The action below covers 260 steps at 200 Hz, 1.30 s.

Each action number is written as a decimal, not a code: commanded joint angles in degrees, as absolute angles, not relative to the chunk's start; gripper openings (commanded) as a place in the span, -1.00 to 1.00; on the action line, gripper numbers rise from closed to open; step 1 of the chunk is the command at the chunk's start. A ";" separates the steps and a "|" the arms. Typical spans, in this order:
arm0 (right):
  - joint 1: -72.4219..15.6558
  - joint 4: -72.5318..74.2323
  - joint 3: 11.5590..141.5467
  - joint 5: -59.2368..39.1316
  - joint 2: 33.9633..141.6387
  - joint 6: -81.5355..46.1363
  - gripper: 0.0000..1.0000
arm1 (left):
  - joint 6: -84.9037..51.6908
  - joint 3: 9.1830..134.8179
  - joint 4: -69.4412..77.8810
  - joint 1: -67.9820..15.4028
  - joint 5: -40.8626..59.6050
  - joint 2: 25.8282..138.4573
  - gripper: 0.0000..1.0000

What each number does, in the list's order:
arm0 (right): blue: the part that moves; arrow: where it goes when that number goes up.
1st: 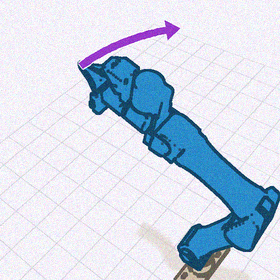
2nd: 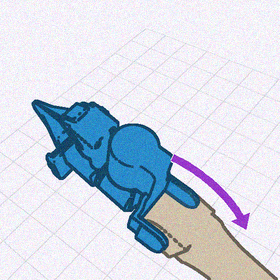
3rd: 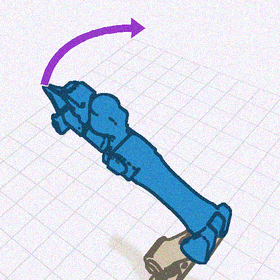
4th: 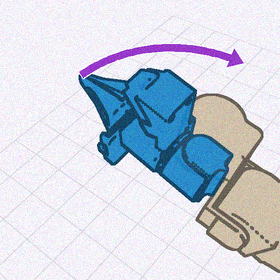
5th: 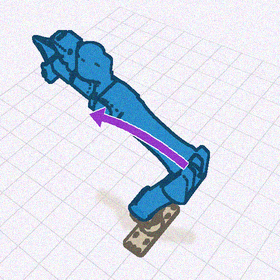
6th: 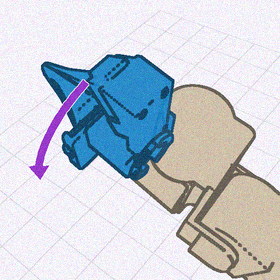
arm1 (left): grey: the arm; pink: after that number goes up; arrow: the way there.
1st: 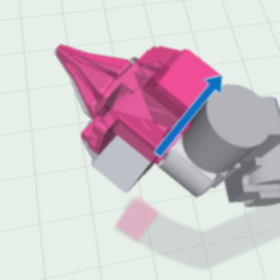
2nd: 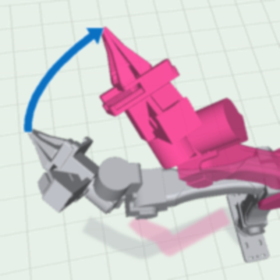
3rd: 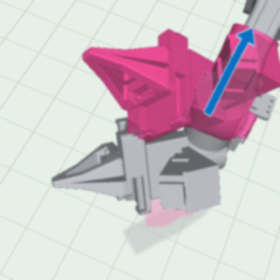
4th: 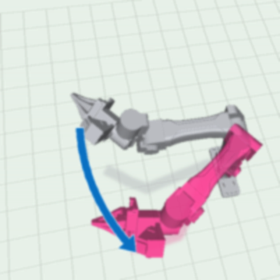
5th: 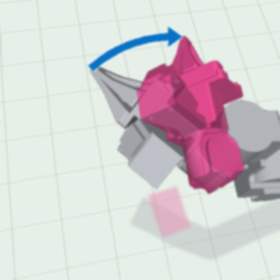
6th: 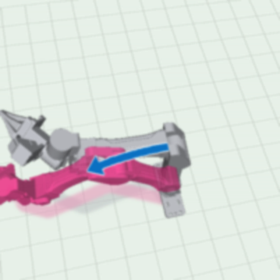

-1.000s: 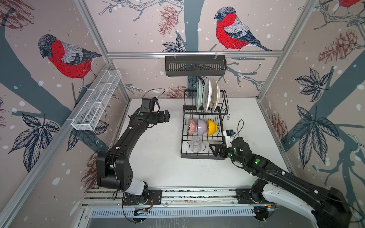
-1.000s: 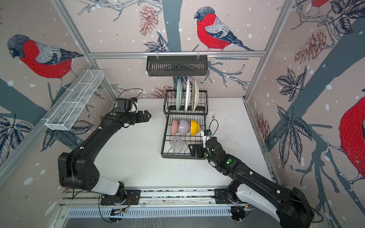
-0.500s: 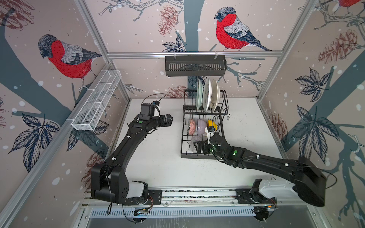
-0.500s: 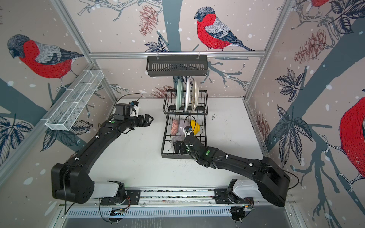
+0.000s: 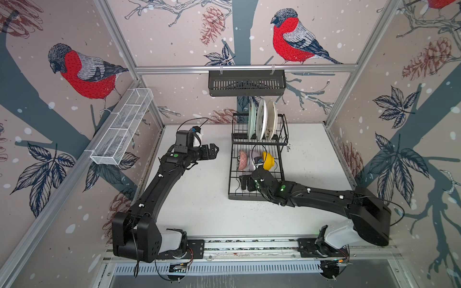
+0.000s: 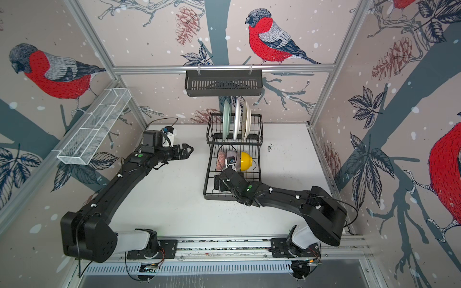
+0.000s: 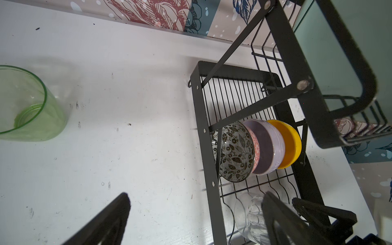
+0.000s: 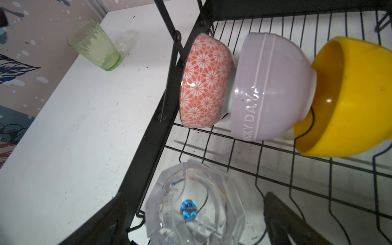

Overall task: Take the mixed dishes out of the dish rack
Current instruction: 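Lower the right gripper over the clear octagonal glass while the left gripper withdraws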

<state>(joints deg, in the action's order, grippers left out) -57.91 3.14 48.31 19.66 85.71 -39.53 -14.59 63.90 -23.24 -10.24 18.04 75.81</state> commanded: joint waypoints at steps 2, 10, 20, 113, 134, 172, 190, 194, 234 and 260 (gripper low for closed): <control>-58.10 1.36 49.00 23.25 87.04 -41.84 0.98 | -13.73 64.29 -22.41 -10.14 19.16 75.50 0.94; -58.18 1.73 49.12 22.90 87.70 -41.76 0.97 | -13.72 64.30 -22.42 -10.16 19.17 75.50 0.94; -58.26 2.01 49.50 22.60 88.60 -41.75 0.95 | -13.74 64.25 -22.42 -10.19 19.03 75.41 0.94; -58.40 -1.92 55.13 22.68 95.04 -42.43 0.70 | -13.80 64.52 -22.92 -10.08 19.76 76.77 0.94; -58.45 -2.54 55.87 22.68 95.88 -42.54 0.70 | -13.84 64.51 -22.77 -10.10 20.02 76.60 0.94; -58.44 -2.99 56.34 22.63 96.45 -43.20 0.54 | -13.82 64.45 -22.76 -10.11 20.13 76.55 0.94; -58.44 -2.45 56.17 22.12 96.44 -42.96 0.50 | -13.80 64.43 -22.78 -10.11 20.30 76.71 0.94; -58.45 -2.10 56.01 21.92 96.35 -42.89 0.48 | -13.84 64.43 -22.76 -10.06 20.30 76.71 0.94; -58.45 -1.40 55.63 21.18 96.15 -43.33 0.34 | -13.89 64.48 -22.68 -10.11 20.36 76.82 0.94; -58.44 -1.50 55.55 21.14 95.60 -43.68 0.32 | -14.06 64.34 -22.57 -10.08 20.74 76.82 0.94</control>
<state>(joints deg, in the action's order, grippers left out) -58.37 -1.21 55.77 22.46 96.16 -42.24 -14.59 64.16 -23.46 -10.22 19.46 76.86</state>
